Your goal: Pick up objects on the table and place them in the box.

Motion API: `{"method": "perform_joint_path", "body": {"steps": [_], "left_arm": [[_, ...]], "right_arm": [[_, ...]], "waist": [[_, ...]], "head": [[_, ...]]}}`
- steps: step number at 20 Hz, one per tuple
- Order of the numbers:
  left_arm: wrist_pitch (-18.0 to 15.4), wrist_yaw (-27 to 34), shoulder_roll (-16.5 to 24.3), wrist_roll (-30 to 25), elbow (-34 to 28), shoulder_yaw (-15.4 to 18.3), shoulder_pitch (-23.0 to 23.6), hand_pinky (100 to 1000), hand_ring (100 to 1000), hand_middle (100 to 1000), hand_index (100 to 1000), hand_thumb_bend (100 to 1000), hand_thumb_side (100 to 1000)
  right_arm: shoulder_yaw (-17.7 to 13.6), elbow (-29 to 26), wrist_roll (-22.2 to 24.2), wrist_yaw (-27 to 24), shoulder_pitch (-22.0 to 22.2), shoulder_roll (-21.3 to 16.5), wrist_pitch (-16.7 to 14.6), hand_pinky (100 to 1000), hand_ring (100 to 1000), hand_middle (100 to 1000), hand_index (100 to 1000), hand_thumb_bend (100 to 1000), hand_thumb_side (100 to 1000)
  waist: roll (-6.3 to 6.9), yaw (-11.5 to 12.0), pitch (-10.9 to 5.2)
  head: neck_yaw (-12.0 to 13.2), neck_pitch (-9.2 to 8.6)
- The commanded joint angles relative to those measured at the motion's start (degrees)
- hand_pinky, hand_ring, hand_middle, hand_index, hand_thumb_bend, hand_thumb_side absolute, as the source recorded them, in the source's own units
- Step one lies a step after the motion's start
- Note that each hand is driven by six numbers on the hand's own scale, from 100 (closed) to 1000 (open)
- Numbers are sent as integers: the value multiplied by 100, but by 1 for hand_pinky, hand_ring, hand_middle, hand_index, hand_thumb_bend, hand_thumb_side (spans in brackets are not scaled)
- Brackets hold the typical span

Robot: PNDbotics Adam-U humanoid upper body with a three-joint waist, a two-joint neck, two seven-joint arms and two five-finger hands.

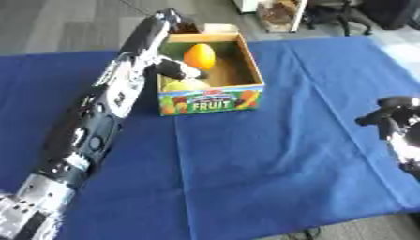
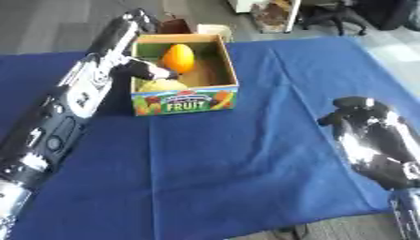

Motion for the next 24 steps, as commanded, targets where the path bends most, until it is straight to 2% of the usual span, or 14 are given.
{"method": "perform_joint_path", "body": {"steps": [1, 3, 5, 6, 7, 10, 13, 16, 20, 24], "left_arm": [[169, 1709, 497, -174, -1045, 150, 207, 609, 656, 700, 753, 570, 345], [367, 2699, 794, -236, -1863, 284, 614, 593, 629, 673, 738, 513, 315], [564, 3406, 1017, -209, -2619, 454, 1065, 584, 617, 661, 733, 487, 309], [651, 3681, 1110, -188, -2969, 540, 1307, 581, 610, 654, 727, 457, 330], [713, 3903, 1195, -173, -3304, 628, 1594, 579, 607, 650, 726, 455, 305], [929, 4365, 1287, -223, -4017, 832, 2446, 567, 592, 634, 718, 431, 341], [1095, 4543, 1158, -185, -4353, 1033, 3138, 551, 573, 614, 702, 388, 348], [1174, 4620, 927, 59, -4430, 1196, 3610, 536, 554, 596, 686, 365, 352], [1217, 4681, 692, 253, -4509, 1284, 3991, 532, 546, 587, 681, 349, 357], [1247, 4698, 533, 283, -4575, 1328, 4175, 529, 540, 580, 678, 347, 363]], "right_arm": [[-89, -54, -27, 37, -39, -123, -19, 706, 600, 494, 720, 100, 100], [-113, -55, -50, 52, -27, -142, -24, 706, 599, 494, 720, 100, 100], [-129, -61, -66, 61, -26, -162, -31, 706, 599, 494, 720, 100, 100], [-138, -61, -76, 63, -21, -167, -34, 706, 599, 494, 720, 100, 100], [-148, -61, -87, 64, -17, -173, -36, 706, 600, 494, 720, 100, 100], [-178, -64, -120, 67, 4, -209, -46, 706, 599, 494, 720, 100, 100], [-198, -64, -146, 77, 33, -223, -55, 706, 599, 494, 721, 100, 100], [-219, -54, -169, 83, 89, -236, -65, 706, 599, 494, 720, 100, 100], [-218, -49, -171, 82, 132, -237, -69, 706, 599, 493, 720, 100, 100], [-207, -47, -166, 87, 143, -236, -67, 706, 599, 493, 719, 100, 100]], "waist": [[14, 62, -92], [31, 144, -91], [38, 212, -89], [37, 243, -92], [37, 284, -96], [46, 385, -108], [28, 495, -116], [9, 576, -156], [-3, 650, -188], [-18, 705, -198]], "head": [[-79, 10], [-137, 31], [-177, 60], [-188, 71], [-197, 74], [-234, 146], [-293, 252], [-273, 328], [-98, 338], [42, 339]]}}
